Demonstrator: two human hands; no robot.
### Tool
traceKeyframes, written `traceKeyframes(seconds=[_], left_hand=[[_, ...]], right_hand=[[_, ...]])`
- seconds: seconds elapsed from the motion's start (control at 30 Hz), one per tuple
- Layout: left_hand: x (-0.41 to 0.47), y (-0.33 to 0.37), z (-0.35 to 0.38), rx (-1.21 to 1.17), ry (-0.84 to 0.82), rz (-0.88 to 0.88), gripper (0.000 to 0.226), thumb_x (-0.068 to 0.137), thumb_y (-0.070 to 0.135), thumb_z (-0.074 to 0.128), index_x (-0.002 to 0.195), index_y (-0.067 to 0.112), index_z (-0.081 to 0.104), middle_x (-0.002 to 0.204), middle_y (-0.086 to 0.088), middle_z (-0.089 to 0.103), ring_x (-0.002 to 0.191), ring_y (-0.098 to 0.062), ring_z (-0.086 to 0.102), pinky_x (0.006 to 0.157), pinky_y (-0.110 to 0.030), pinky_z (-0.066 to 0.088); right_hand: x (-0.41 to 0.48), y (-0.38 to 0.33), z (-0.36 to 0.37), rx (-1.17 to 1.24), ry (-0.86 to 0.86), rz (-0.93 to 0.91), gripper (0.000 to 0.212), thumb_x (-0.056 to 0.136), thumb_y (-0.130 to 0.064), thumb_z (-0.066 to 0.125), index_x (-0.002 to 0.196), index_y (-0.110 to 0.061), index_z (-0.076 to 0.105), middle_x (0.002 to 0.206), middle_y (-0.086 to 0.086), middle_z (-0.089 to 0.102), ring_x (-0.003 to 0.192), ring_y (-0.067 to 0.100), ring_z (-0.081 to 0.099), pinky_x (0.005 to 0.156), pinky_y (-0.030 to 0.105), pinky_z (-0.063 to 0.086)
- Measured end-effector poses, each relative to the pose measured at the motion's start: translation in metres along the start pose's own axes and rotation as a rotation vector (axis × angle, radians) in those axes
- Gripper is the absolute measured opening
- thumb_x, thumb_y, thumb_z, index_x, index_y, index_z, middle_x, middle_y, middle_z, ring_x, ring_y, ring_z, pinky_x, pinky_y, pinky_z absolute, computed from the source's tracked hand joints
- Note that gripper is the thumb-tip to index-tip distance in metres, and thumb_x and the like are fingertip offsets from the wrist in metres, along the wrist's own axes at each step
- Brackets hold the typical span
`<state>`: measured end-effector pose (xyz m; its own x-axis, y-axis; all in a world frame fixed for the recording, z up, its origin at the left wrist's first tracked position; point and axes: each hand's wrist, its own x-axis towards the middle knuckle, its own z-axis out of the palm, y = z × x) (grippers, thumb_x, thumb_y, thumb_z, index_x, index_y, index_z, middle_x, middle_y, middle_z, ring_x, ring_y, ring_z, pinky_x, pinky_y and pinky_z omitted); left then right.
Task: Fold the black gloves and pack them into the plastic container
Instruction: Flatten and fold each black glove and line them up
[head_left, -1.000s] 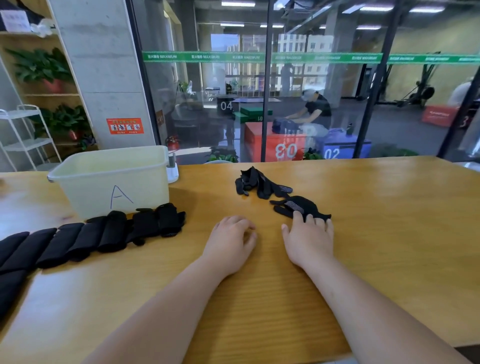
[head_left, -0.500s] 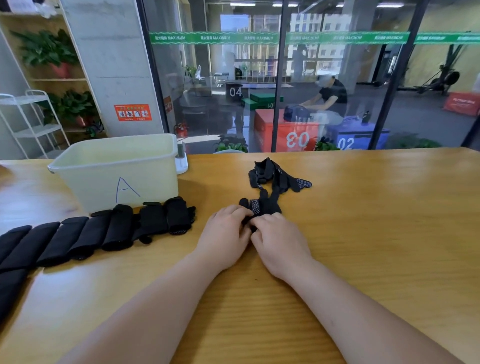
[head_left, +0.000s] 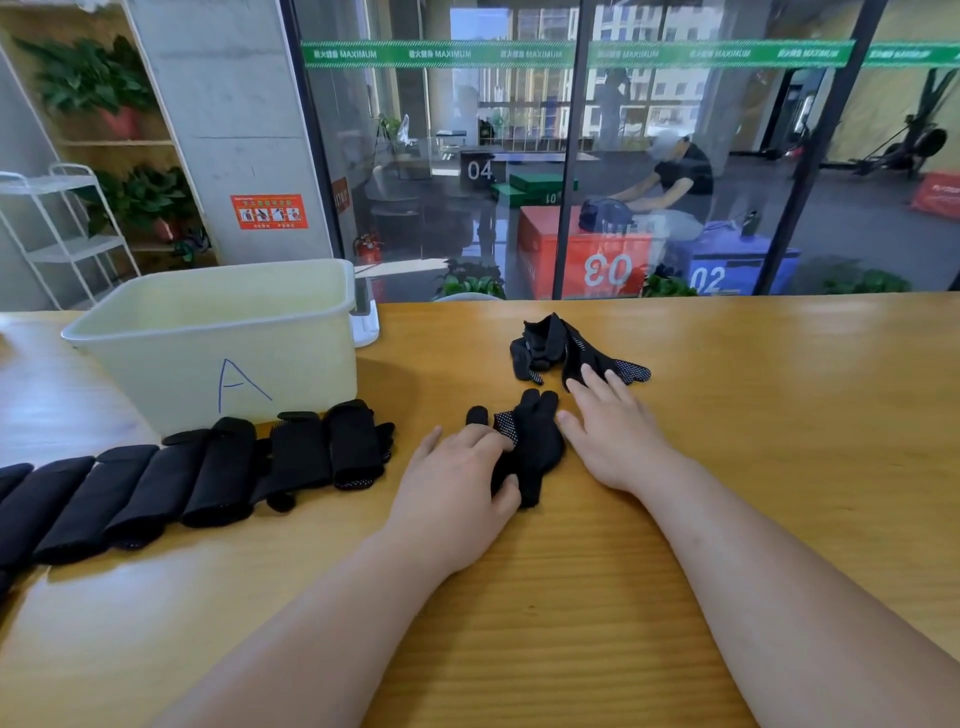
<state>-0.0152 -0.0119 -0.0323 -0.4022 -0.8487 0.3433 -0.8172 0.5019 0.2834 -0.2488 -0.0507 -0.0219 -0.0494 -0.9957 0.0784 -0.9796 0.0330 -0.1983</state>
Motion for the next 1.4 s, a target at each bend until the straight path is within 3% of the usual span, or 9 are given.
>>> traceKeyframes(seconds=[0.13,0.33,0.5,0.67,0.77,0.83,1.03,1.27,1.4], left_hand=[[0.004,-0.004,0.0,-0.005,-0.001,-0.041,0.042,0.105,0.044,0.05,0.145,0.034,0.057,0.149,0.02,0.053,0.138,-0.003,0.05,0.133,-0.041,0.017],[0.003,0.0,-0.003,0.047,0.017,-0.093,0.042,0.107,0.047,0.048,0.145,0.033,0.057,0.146,0.019,0.056,0.134,-0.004,0.053,0.133,-0.042,0.018],[0.002,0.0,-0.006,0.069,0.028,-0.126,0.042,0.106,0.051,0.049,0.143,0.033,0.059,0.144,0.018,0.058,0.133,-0.004,0.055,0.133,-0.043,0.018],[0.003,0.0,-0.006,0.033,0.046,-0.116,0.042,0.105,0.05,0.053,0.143,0.033,0.06,0.142,0.014,0.058,0.133,-0.011,0.054,0.13,-0.043,0.025],[0.002,-0.001,-0.006,0.01,0.018,-0.078,0.043,0.105,0.051,0.054,0.144,0.034,0.058,0.144,0.014,0.055,0.134,-0.015,0.049,0.128,-0.042,0.027],[0.002,-0.002,-0.005,-0.006,-0.003,-0.051,0.044,0.105,0.051,0.053,0.146,0.034,0.057,0.148,0.015,0.054,0.14,-0.011,0.046,0.131,-0.042,0.021],[0.002,-0.003,-0.003,0.001,0.018,-0.051,0.048,0.107,0.054,0.048,0.15,0.034,0.053,0.155,0.018,0.051,0.147,-0.004,0.041,0.133,-0.04,0.014],[0.002,-0.005,-0.004,-0.027,0.034,-0.003,0.047,0.102,0.06,0.056,0.143,0.037,0.061,0.143,0.017,0.055,0.14,-0.011,0.042,0.125,-0.038,0.03],[0.003,-0.006,-0.004,-0.037,0.064,0.007,0.043,0.098,0.059,0.063,0.136,0.039,0.065,0.13,0.019,0.056,0.127,-0.009,0.047,0.117,-0.035,0.038]], right_hand=[[0.008,-0.001,0.002,-0.091,0.021,-0.006,0.066,0.109,-0.061,0.026,0.165,-0.027,0.033,0.174,-0.006,0.025,0.162,0.021,0.014,0.131,0.049,0.014],[0.006,0.0,-0.008,-0.223,0.234,0.049,0.046,0.106,-0.053,0.043,0.122,-0.024,0.075,0.125,-0.006,0.069,0.125,0.022,0.055,0.108,0.042,0.044],[-0.005,0.023,-0.025,-0.255,0.424,0.343,0.051,0.103,-0.048,0.037,0.078,-0.024,0.075,0.07,-0.005,0.057,0.087,0.024,0.051,0.078,0.039,0.041],[-0.011,0.043,-0.025,-0.159,0.517,0.366,0.033,0.099,-0.049,0.054,0.102,-0.022,0.072,0.112,0.006,0.055,0.112,0.032,0.05,0.091,0.047,0.047],[-0.01,0.028,-0.019,0.001,0.313,0.076,0.05,0.101,-0.058,0.054,0.147,-0.039,0.051,0.163,0.006,0.035,0.148,0.035,0.032,0.117,0.053,0.039],[-0.008,0.015,-0.011,0.015,0.138,-0.081,0.064,0.104,-0.065,0.045,0.162,-0.046,0.028,0.173,-0.004,0.025,0.158,0.029,0.023,0.127,0.052,0.028],[0.0,0.006,-0.014,-0.091,0.27,0.079,0.065,0.103,-0.072,0.033,0.147,-0.029,0.056,0.136,-0.004,0.064,0.128,0.024,0.058,0.105,0.046,0.049],[0.001,0.021,-0.007,-0.123,0.396,0.101,0.032,0.099,-0.055,0.064,0.124,-0.038,0.074,0.11,-0.006,0.059,0.112,0.023,0.052,0.104,0.045,0.045],[0.002,0.026,-0.007,0.084,0.551,0.131,0.028,0.104,-0.047,0.058,0.109,-0.034,0.082,0.111,-0.01,0.065,0.105,0.023,0.053,0.094,0.044,0.047]])
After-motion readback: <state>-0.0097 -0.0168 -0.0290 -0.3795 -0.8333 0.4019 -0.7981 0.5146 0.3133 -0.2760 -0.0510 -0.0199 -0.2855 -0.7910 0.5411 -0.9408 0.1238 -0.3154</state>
